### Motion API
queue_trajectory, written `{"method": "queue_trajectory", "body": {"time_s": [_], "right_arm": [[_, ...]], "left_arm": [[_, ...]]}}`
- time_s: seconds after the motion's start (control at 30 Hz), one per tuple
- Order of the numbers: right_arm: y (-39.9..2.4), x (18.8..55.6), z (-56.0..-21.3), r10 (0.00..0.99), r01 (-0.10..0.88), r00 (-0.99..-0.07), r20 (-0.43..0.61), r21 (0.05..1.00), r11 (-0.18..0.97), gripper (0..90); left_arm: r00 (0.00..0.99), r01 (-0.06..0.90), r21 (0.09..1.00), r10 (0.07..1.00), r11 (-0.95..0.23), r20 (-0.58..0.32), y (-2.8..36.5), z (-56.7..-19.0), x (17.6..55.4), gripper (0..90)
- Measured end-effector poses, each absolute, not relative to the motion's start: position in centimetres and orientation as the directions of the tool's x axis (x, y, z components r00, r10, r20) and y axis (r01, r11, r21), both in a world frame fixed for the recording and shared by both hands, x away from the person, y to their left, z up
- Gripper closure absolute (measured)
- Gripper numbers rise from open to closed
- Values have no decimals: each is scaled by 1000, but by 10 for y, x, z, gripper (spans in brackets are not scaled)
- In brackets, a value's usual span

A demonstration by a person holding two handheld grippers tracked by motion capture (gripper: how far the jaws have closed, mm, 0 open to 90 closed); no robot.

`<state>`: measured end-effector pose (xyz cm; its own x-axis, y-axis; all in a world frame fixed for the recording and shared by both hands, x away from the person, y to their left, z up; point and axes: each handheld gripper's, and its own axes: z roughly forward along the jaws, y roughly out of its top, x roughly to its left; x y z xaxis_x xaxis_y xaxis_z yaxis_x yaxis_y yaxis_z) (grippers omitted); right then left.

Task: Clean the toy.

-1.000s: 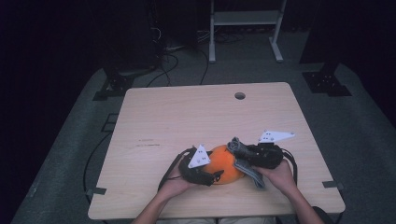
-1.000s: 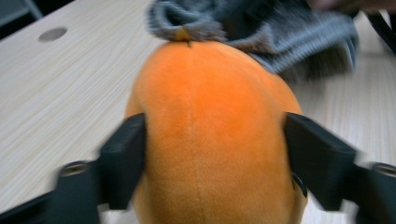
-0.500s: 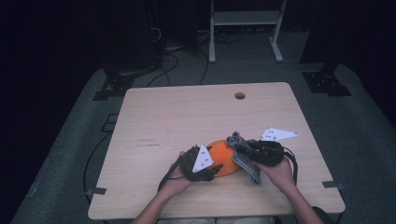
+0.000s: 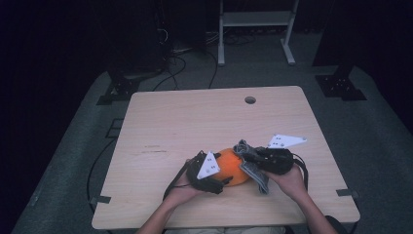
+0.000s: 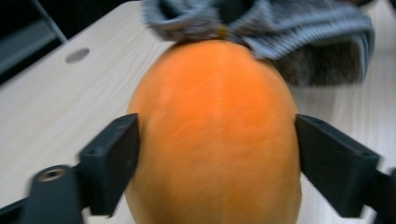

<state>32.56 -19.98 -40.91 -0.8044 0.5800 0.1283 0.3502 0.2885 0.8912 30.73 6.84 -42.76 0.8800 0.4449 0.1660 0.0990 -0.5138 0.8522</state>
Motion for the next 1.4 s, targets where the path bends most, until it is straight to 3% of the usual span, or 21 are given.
{"method": "queue_trajectory", "body": {"time_s": [0.07,0.13,0.2,0.3,0.43,0.53,0.6,0.63,0.67,0.77,0.93,1.03,1.2,1.33,1.4], "right_arm": [[-202,323,-409,586,348,-802,116,888,301,765],[-203,322,-409,584,354,-802,127,888,293,765],[-201,320,-406,585,340,-803,111,892,297,766],[-186,310,-391,530,268,-845,73,915,302,766],[-176,307,-390,525,236,-851,17,906,353,767],[-187,314,-397,562,270,-827,34,900,343,768],[-193,315,-396,573,281,-819,44,900,332,768],[-193,315,-396,573,281,-819,44,900,332,768],[-194,316,-395,574,277,-818,41,902,331,769],[-190,311,-389,567,257,-823,23,907,335,769],[-159,293,-382,480,182,-877,-35,899,398,769],[-160,294,-383,490,184,-870,-47,892,412,770],[-184,306,-384,565,226,-824,-37,893,389,770],[-185,307,-389,569,257,-822,13,900,352,769],[-177,306,-391,526,260,-849,49,905,336,769]], "left_arm": [[881,191,855,468,-482,66,72,-428,314,101],[884,219,861,467,-460,25,75,-430,316,154],[884,157,858,457,-489,99,73,-430,311,255],[885,81,845,428,-528,182,66,-429,304,314],[886,62,838,417,-541,204,64,-428,301,285],[880,179,866,470,-467,72,70,-427,312,130],[884,208,869,466,-449,30,72,-429,315,151],[884,208,869,466,-449,30,72,-429,315,203],[884,201,870,466,-449,37,72,-429,314,203],[882,136,870,457,-473,111,69,-427,308,318],[881,62,854,431,-517,196,57,-423,298,339],[881,59,851,427,-522,201,60,-425,299,354],[887,70,850,422,-522,186,63,-428,302,347],[886,160,877,457,-453,75,65,-424,309,169],[891,157,878,448,-452,71,67,-423,309,169]]}}
